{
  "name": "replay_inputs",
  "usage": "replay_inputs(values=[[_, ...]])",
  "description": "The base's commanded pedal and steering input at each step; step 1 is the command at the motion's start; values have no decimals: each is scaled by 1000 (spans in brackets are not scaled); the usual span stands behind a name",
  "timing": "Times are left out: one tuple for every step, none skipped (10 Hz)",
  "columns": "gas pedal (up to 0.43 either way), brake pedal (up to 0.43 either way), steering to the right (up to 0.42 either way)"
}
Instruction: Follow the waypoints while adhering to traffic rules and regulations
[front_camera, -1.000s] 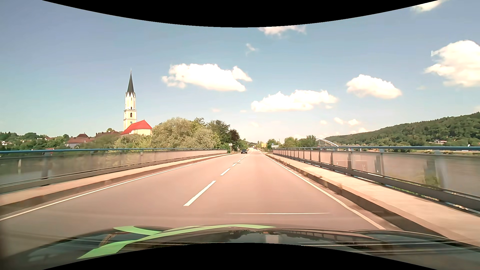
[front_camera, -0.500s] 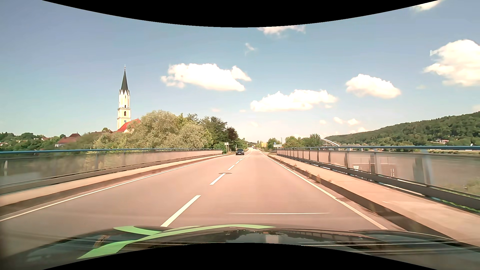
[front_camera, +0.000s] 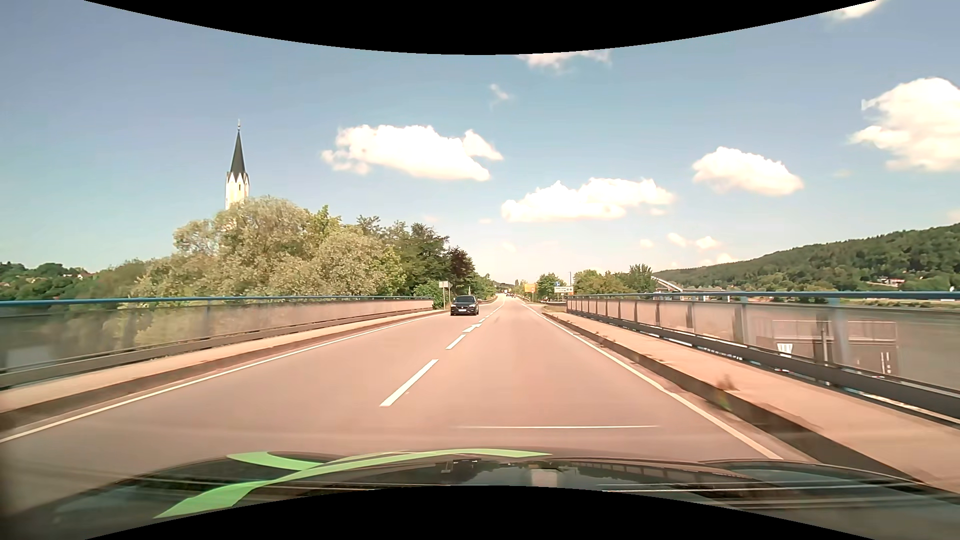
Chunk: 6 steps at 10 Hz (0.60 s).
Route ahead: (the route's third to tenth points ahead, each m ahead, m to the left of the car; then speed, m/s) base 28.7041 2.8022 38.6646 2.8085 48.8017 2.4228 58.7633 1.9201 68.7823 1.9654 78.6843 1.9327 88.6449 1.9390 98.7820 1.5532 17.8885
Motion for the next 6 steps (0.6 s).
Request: replay_inputs(values=[[220, 0, 0], [220, 0, 0], [228, 0, 0], [228, 0, 0], [240, 0, 0], [228, 0, 0]])
